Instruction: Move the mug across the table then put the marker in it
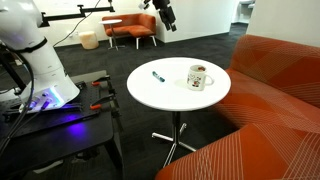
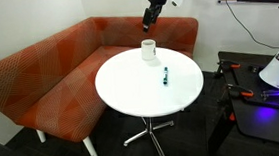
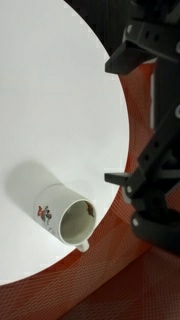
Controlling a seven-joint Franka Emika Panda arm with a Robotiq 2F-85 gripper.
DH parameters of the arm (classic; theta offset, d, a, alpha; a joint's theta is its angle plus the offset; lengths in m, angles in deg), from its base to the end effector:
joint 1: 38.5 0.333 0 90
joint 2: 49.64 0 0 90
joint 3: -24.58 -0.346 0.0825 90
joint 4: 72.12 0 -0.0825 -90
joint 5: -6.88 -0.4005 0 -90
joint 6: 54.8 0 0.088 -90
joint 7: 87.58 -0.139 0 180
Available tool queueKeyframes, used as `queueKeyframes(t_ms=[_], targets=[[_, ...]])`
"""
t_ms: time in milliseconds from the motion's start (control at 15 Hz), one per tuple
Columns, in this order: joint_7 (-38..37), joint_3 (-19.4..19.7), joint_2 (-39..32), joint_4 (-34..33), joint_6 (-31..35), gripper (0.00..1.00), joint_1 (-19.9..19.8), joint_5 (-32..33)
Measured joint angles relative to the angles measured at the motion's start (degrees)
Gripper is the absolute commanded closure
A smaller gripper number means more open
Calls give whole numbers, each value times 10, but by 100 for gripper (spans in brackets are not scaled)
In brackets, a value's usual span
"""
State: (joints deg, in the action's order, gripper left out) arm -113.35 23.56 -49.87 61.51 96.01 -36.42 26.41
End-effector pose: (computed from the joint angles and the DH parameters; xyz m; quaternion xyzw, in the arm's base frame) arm 0.5532 0.0330 0.3530 0.9821 -0.0599 0.1665 0.0641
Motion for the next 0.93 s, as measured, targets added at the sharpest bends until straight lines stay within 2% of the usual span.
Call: queueKeyframes(t_ms=[400, 667, 800, 933], targets=[[-214, -15, -5, 24, 0, 0, 8, -4], [-385, -17, -17, 26, -5, 0, 18, 31], [-428, -17, -22, 26, -9, 0, 20, 43], [-433, -17, -24, 26, -9, 0, 20, 43]])
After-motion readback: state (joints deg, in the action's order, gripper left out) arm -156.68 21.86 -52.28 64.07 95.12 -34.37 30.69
